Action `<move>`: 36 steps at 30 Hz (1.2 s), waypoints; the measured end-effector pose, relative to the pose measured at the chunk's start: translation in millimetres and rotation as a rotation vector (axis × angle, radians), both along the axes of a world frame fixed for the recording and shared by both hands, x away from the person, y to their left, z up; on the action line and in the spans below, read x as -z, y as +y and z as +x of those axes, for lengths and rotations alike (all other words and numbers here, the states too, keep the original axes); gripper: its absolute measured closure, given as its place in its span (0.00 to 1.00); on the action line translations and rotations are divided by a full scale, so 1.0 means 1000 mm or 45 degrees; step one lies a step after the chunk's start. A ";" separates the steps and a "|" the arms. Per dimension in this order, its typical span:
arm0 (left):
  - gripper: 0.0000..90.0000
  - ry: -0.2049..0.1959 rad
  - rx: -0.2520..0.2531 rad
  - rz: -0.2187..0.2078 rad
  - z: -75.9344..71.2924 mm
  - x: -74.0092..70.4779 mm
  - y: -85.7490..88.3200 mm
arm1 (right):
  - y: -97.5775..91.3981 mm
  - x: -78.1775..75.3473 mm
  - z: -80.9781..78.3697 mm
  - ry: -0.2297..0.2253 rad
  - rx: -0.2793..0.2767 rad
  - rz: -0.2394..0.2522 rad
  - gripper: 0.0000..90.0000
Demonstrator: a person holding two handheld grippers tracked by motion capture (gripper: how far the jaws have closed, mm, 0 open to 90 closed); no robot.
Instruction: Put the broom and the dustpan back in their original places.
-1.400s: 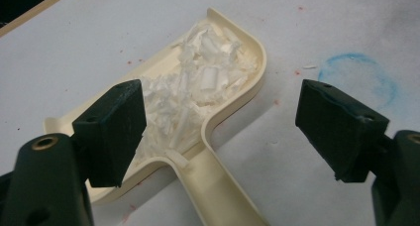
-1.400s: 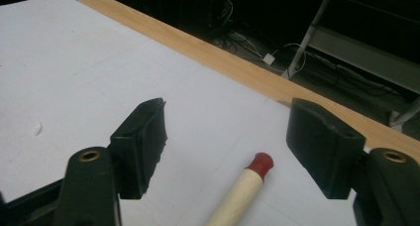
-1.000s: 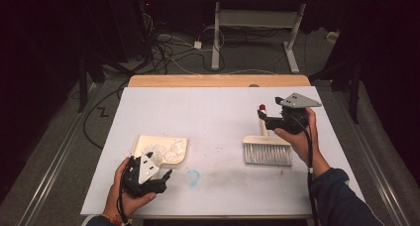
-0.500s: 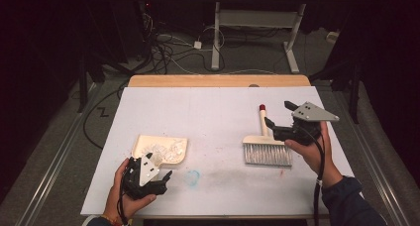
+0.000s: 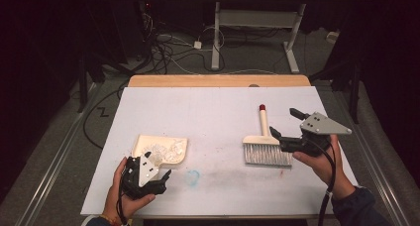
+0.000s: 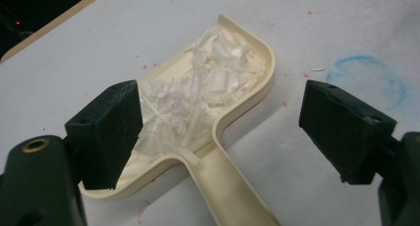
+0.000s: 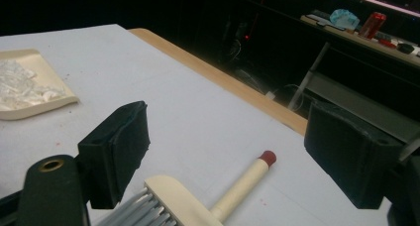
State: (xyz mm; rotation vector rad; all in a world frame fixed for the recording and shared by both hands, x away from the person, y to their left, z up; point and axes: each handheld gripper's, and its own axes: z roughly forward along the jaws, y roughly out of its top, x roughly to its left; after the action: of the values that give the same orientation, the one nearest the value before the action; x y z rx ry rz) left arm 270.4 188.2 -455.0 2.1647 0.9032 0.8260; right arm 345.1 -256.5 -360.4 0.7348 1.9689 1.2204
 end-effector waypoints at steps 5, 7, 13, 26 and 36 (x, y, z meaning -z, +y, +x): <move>0.18 -0.007 -0.001 0.004 0.000 -0.001 0.000 | -0.006 0.001 -0.008 -0.003 0.002 -0.006 0.20; 0.18 -0.007 0.006 -0.004 0.000 -0.001 0.001 | -0.009 0.002 -0.012 -0.009 -0.001 -0.015 0.20; 0.18 -0.017 0.001 0.007 0.000 -0.001 0.000 | -0.017 0.007 -0.021 -0.027 0.011 -0.039 0.20; 0.18 -0.032 -0.006 0.023 0.003 -0.002 0.001 | -0.033 0.028 -0.033 -0.042 0.023 -0.092 0.20; 0.18 -0.037 0.002 0.029 0.007 -0.001 0.000 | -0.050 0.053 -0.041 0.005 0.047 -0.118 0.20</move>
State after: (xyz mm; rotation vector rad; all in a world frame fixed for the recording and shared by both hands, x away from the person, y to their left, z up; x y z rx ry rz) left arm 277.2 187.9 -454.2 2.1672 0.8809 0.8688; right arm 303.8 -306.4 -413.6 0.7241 1.9921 1.0994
